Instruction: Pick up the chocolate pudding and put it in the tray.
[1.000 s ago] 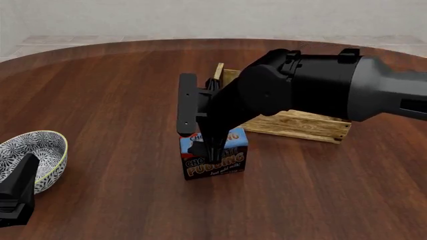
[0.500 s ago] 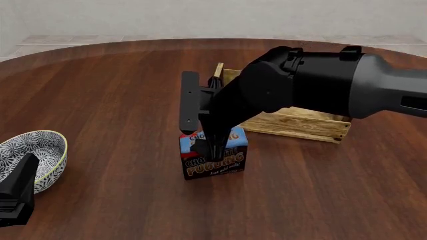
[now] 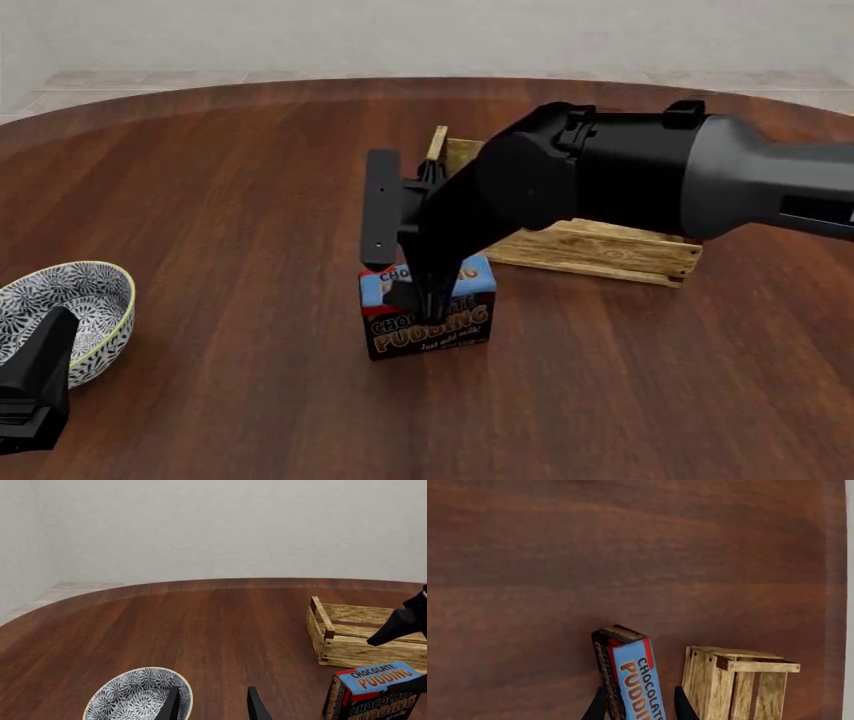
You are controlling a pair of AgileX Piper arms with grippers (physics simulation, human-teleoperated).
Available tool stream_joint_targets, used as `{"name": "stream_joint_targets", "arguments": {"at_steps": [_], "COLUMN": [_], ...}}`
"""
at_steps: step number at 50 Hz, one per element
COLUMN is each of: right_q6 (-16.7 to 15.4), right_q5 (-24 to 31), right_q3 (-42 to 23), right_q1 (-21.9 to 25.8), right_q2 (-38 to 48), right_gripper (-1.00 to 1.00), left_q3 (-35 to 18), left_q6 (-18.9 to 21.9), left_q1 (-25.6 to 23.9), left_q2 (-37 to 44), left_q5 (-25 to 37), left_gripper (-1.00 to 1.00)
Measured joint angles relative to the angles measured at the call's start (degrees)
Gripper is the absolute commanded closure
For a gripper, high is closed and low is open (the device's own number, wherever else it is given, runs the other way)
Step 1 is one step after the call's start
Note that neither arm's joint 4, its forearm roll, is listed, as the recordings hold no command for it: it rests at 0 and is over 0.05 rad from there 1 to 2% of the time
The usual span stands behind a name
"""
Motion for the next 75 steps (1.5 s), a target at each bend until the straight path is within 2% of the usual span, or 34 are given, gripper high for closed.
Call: {"name": "stream_joint_targets", "arguments": {"at_steps": [75], "right_q6": [2.0], "right_q5": [-2.7], "right_q3": [0.6], "right_q1": [-0.1], "right_q2": [2.9], "right_gripper": [-1.0], "left_q3": [0.0], "left_q6": [0.0], "left_q1": [0.0], "left_q2": [0.0], "left_q5": [0.0], "left_gripper": [-1.0]}}
